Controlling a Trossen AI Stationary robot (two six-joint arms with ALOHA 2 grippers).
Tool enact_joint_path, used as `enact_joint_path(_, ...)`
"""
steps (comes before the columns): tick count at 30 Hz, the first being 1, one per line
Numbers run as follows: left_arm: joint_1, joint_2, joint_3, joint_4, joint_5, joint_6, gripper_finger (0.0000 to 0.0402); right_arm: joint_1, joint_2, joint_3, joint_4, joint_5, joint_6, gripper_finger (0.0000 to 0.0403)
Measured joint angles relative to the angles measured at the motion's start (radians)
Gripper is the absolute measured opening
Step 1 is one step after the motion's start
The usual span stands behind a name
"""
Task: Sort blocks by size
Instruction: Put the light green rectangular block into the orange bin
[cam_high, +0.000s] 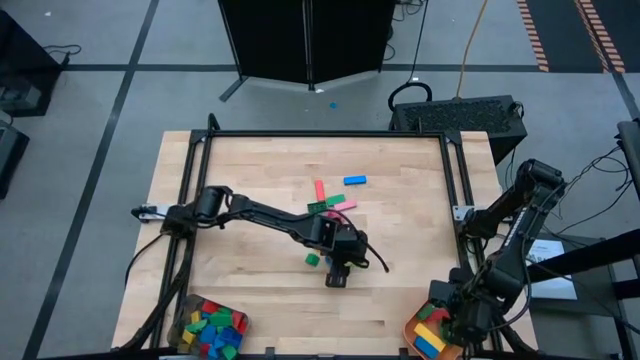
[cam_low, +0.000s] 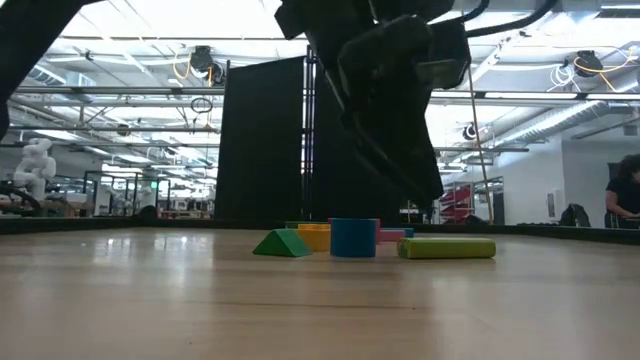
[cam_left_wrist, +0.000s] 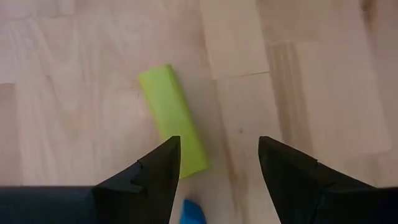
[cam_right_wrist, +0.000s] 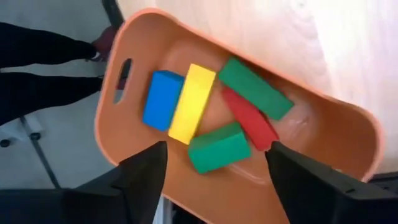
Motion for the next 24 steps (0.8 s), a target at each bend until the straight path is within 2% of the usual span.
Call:
enact_joint_path(5, -0.009, 0.004, 0.000, 0.010, -0.131, -0.018, 0.0217, 0.000, 0.000, 0.000, -0.027, 0.001, -0.002, 0.0267)
enact_joint_path(10, 0.003, 0.039, 0.001, 0.018, -0.103, -0.097, 0.0217, 0.000, 0.000, 0.000, -0.027, 0.002, -0.003, 0.0257)
enact_joint_path(19, -0.001, 0.076, 0.000, -0.028, -0.121, -0.105, 0.0214, 0.000, 0.000, 0.000, -0.028, 0.002, -0.002, 0.0254)
enact_joint_path(24, 0.001, 0.089, 0.005, -0.052, -0.121, -0.104, 0.0169, 0.000, 0.000, 0.000, -0.028, 0.007, 0.001, 0.0254)
